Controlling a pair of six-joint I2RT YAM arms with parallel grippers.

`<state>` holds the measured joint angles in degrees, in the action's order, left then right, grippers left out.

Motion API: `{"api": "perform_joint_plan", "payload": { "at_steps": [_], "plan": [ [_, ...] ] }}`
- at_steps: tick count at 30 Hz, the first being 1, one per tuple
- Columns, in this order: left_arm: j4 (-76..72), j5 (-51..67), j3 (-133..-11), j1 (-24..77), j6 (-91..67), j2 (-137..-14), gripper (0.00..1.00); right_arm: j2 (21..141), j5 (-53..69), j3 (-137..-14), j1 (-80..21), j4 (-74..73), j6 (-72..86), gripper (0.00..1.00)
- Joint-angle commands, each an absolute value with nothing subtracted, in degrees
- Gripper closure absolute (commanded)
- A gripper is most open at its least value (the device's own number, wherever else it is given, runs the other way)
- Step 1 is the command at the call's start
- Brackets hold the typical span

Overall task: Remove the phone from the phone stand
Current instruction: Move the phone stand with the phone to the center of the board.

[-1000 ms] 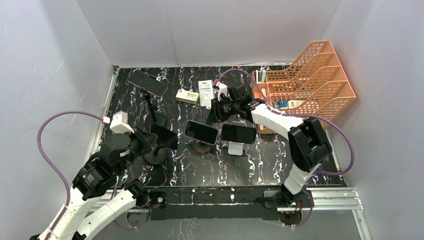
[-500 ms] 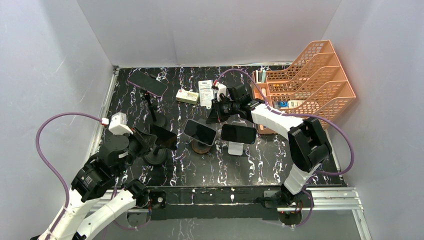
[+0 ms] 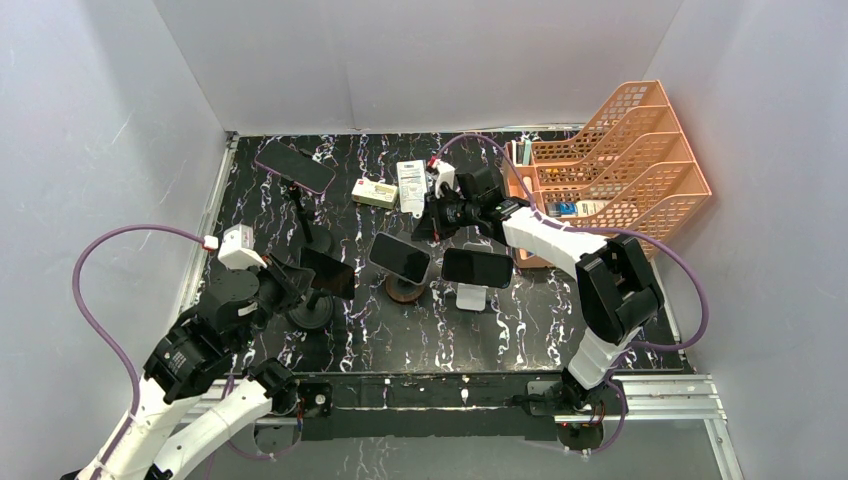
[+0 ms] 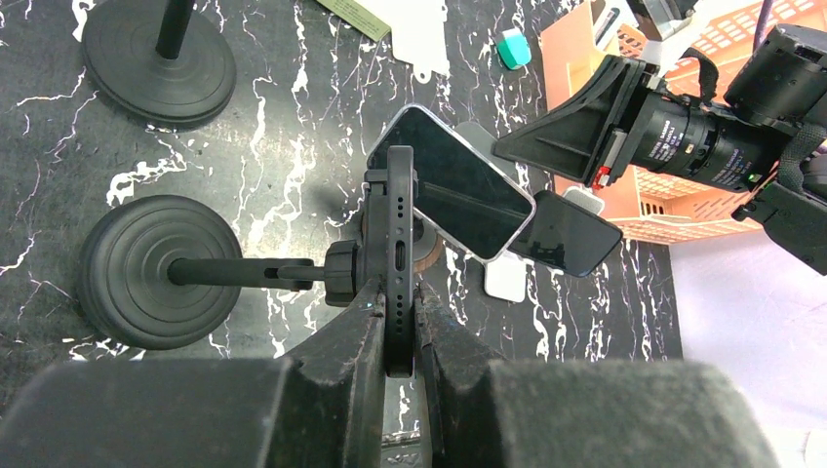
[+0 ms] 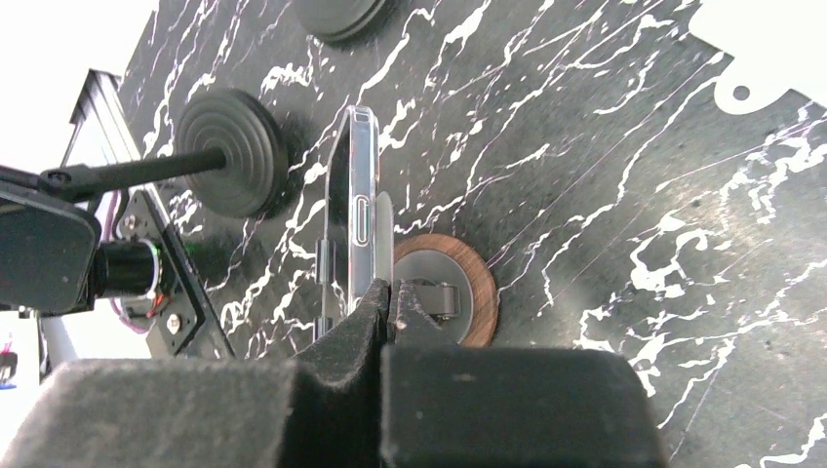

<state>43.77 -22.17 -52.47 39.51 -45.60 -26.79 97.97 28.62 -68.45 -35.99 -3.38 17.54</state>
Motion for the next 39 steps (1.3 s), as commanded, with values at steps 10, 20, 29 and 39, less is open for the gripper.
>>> {"api": "perform_joint_plan", "payload": {
  "at_steps": [10, 20, 29, 39],
  "plan": [
    [43.16, -22.59, -50.80, 39.64, -46.25, -27.20, 1.00, 95.55, 23.77, -66.91, -29.95, 12.04, 22.00, 0.99],
    [42.98, -22.68, -50.58, 39.64, -46.53, -28.08, 1.00, 99.24, 25.12, -70.20, -23.52, 14.46, 22.08, 0.99],
    [42.34, -22.51, -50.25, 39.64, -46.54, -29.41, 1.00, 102.61, 26.54, -71.30, -16.41, 16.85, 23.82, 0.99],
    [40.17, -21.08, -49.72, 39.64, -45.84, -29.93, 1.00, 102.30, 26.00, -69.70, -11.81, 16.97, 25.24, 0.99]
  ]
}}
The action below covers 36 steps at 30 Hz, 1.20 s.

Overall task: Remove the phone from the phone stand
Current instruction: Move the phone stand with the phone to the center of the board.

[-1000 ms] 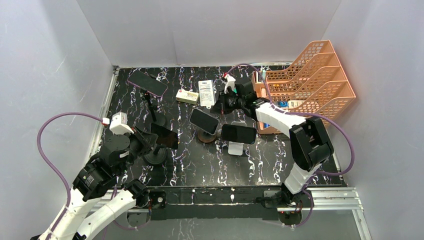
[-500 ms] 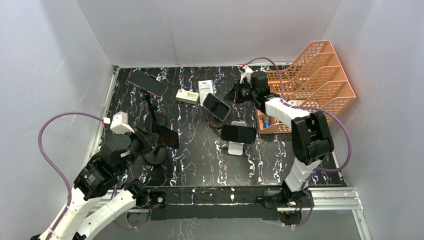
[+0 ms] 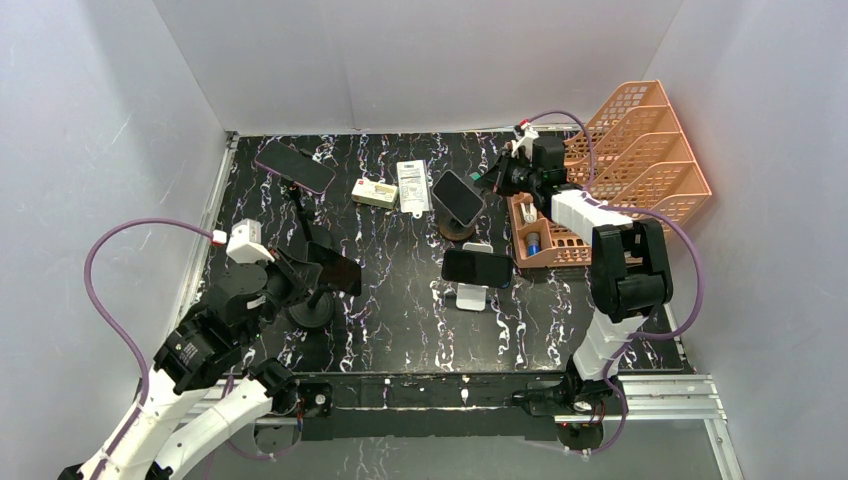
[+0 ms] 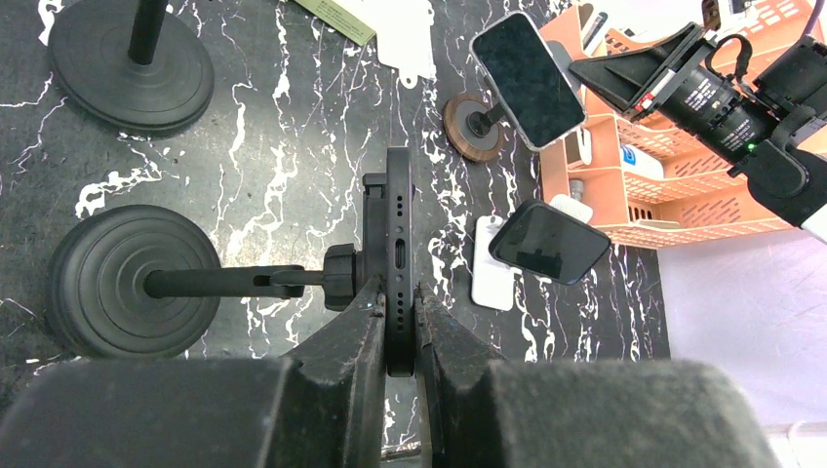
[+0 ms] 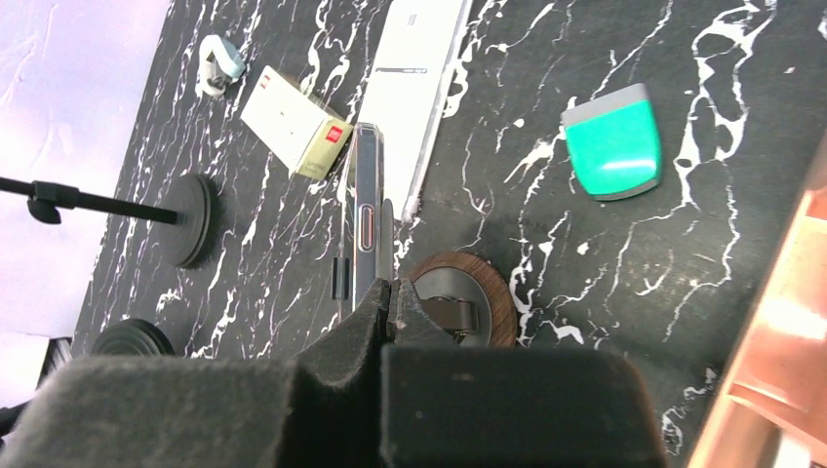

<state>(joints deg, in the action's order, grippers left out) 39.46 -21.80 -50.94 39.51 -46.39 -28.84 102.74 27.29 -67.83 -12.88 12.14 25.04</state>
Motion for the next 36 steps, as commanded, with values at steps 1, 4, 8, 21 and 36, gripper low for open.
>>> {"api": "perform_joint_plan", "payload": {
  "at_steps": [1, 4, 8, 21, 36],
  "plan": [
    [40.17, -20.83, -49.85, 39.64, -45.81, -30.12, 1.00, 102.23, 25.67, -69.43, -11.59, 16.89, 25.23, 0.99],
    [40.16, -20.19, -50.03, 39.63, -45.45, -30.21, 1.00, 102.47, 25.31, -68.47, -10.60, 16.58, 25.22, 0.99],
    [40.19, -19.72, -49.92, 39.62, -45.37, -29.64, 1.00, 102.48, 23.82, -67.33, -9.87, 15.75, 25.93, 0.99],
    [41.60, -18.42, -50.45, 39.63, -45.40, -27.24, 1.00, 100.55, 21.37, -66.96, -8.57, 10.06, 28.57, 0.72],
    [43.02, -17.31, -52.41, 39.63, -45.49, -26.28, 1.00, 88.56, 25.36, -65.73, -8.31, 7.64, 33.21, 0.39]
  ]
}}
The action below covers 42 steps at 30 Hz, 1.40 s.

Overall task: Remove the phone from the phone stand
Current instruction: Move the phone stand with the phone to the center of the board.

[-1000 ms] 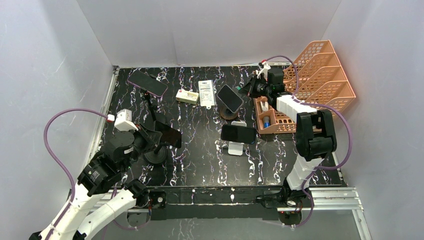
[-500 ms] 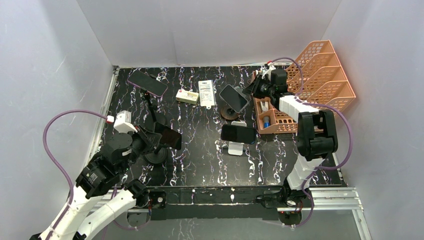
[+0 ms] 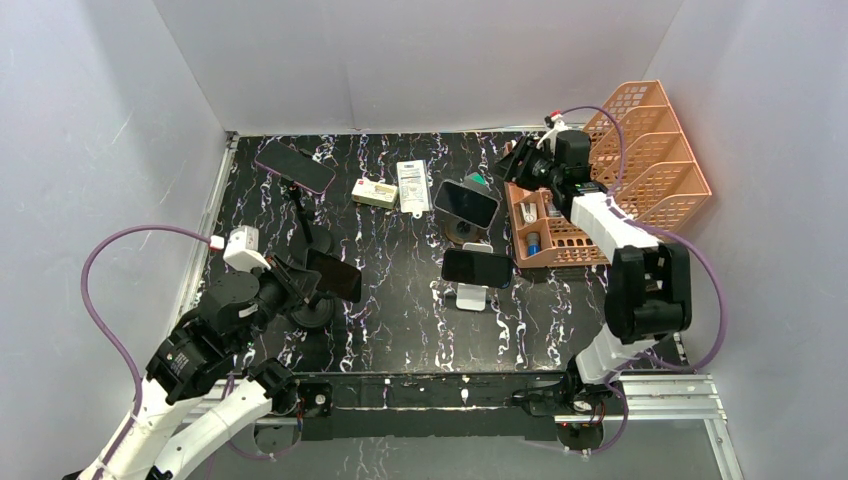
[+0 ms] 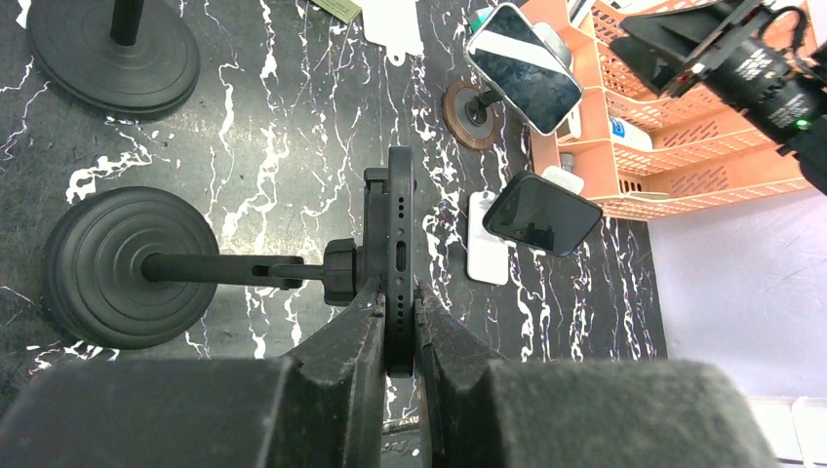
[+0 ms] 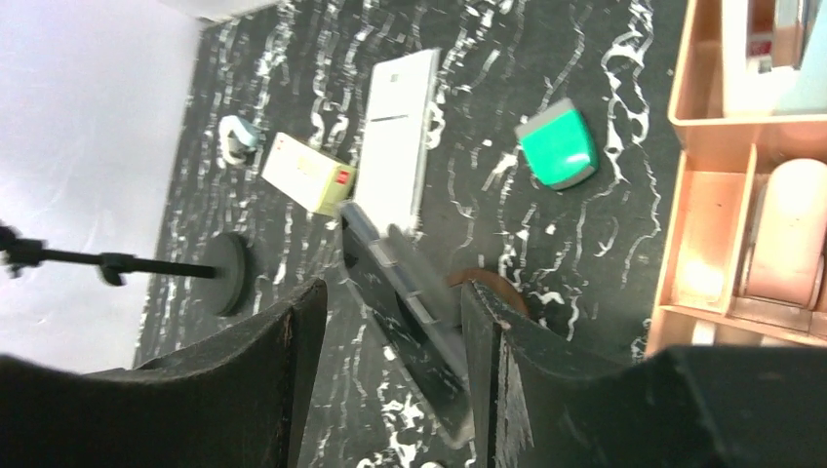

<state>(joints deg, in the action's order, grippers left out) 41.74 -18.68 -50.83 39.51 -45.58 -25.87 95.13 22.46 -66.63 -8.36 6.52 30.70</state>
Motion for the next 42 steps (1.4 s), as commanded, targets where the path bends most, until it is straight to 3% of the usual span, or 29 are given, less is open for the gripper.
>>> {"api": "perform_joint_plan", "payload": {
  "at_steps": [1, 10, 23, 42],
  "plan": [
    [42.81, -17.01, -53.01, 39.64, -45.23, -26.65, 1.00, 86.78, 26.76, -65.28, -8.43, 8.15, 33.75, 0.39],
    [39.55, -7.65, -60.25, 39.64, -40.18, -29.95, 1.00, 71.44, 30.65, -59.78, -20.28, 7.74, 27.52, 0.37],
    [29.65, 7.16, -57.82, 39.64, -39.88, -32.96, 1.00, 66.68, 53.27, -54.45, -28.30, 10.30, 31.50, 0.36],
    [11.08, 17.46, -47.46, 39.59, -38.41, -41.53, 1.00, 55.49, 39.34, -42.99, -32.52, 8.18, 28.43, 0.35]
  ]
}}
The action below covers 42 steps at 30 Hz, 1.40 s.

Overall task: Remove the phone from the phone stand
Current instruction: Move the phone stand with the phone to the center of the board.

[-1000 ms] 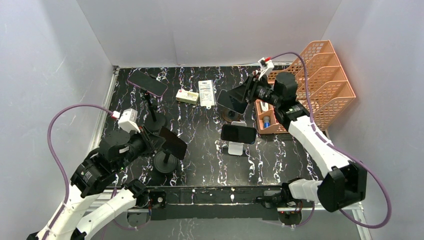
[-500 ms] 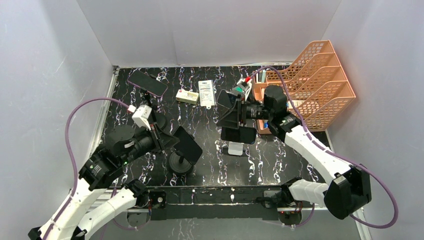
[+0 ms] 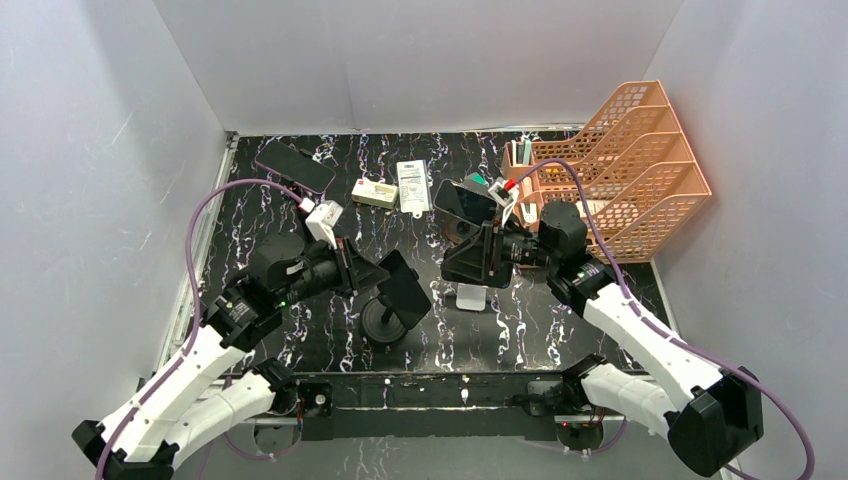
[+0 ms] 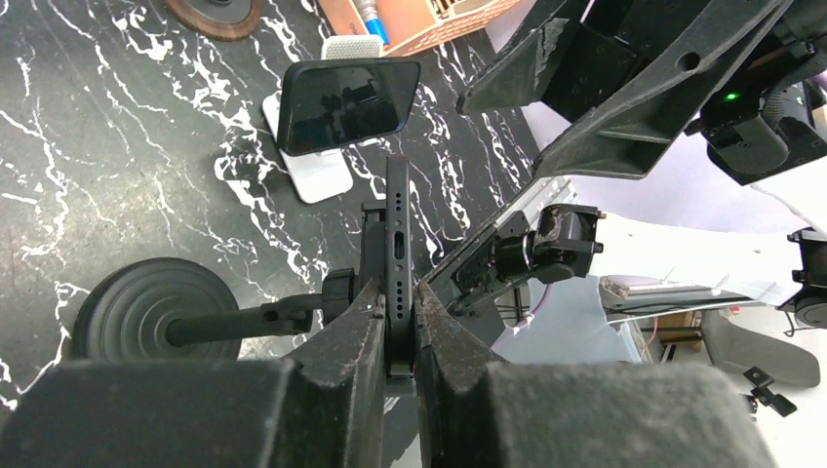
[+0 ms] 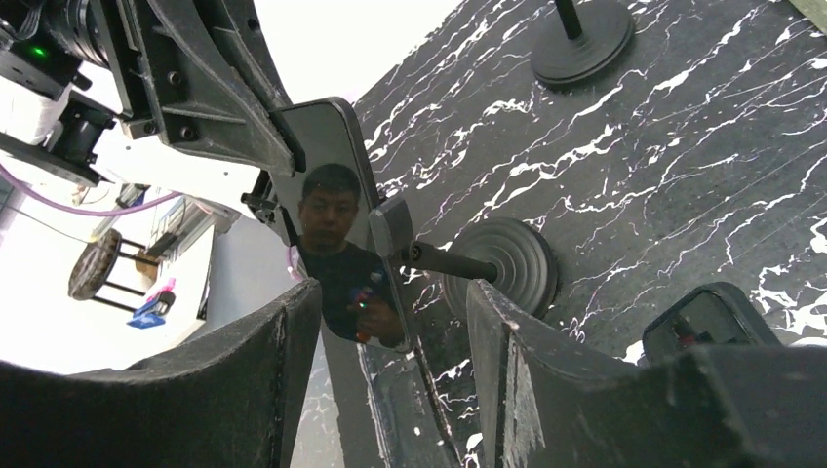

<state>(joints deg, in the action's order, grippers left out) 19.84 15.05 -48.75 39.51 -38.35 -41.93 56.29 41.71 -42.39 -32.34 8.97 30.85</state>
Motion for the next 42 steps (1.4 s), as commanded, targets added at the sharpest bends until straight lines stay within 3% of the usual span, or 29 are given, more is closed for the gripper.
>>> {"api": "perform_joint_plan", "payload": {
  "at_steps": [1, 11, 29, 33, 42],
  "plan": [
    [10.49, 17.36, -46.82, 39.63, -38.69, -41.46, 1.00, 56.20, 40.17, -44.25, -32.72, 5.23, 26.55, 0.35],
    [12.26, 11.41, -44.40, 39.63, -40.81, -40.49, 1.00, 58.90, 28.56, -49.92, -38.55, -7.62, 18.25, 0.15],
    [22.54, 0.79, -40.26, 39.63, -40.55, -33.33, 1.00, 65.81, 13.83, -56.72, -44.38, -5.16, 22.04, 0.13],
    [23.53, 0.79, -40.34, 39.64, -39.69, -32.36, 1.00, 64.70, 9.44, -55.46, -44.34, -4.32, 27.53, 0.02],
    [24.89, -1.36, -40.07, 39.64, -38.26, -30.99, 1.00, 63.39, 14.02, -57.20, -44.97, -8.27, 16.78, 0.01]
  ]
}}
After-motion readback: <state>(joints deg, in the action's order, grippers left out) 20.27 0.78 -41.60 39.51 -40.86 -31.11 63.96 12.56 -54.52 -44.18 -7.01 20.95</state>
